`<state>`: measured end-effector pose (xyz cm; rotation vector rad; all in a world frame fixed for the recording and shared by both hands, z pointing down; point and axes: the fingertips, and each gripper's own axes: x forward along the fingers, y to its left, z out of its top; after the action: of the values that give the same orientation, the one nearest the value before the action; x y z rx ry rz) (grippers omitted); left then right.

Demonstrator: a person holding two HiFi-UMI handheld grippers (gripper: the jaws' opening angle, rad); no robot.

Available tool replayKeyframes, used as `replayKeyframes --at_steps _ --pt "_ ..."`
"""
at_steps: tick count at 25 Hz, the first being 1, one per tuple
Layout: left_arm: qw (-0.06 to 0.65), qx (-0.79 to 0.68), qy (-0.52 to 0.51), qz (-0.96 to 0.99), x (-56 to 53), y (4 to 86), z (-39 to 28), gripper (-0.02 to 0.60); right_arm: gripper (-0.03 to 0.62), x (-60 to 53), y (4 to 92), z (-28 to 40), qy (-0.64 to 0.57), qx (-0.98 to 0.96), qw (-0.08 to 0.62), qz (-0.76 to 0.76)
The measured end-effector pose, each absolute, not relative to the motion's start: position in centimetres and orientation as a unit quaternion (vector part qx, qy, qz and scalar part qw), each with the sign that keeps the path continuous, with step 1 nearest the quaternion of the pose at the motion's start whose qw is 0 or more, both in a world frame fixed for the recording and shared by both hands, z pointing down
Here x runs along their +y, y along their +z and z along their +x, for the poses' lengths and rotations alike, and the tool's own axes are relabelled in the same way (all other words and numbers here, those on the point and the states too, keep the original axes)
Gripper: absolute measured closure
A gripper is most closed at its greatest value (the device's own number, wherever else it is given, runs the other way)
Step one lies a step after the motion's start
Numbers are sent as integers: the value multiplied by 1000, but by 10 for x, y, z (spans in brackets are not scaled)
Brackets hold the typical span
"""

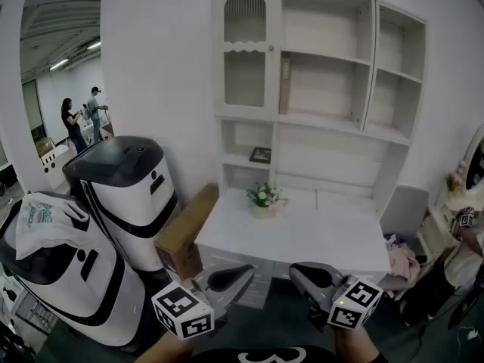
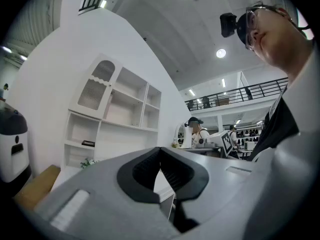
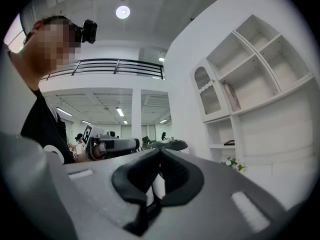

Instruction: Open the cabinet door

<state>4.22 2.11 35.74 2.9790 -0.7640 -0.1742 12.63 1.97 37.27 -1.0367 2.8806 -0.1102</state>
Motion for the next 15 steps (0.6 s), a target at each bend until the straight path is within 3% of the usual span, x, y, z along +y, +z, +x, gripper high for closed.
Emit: replayKeyframes --at_steps 15 --pt "46 -246 -59 966 22 377 10 571 594 30 399 118 -66 922 29 -382"
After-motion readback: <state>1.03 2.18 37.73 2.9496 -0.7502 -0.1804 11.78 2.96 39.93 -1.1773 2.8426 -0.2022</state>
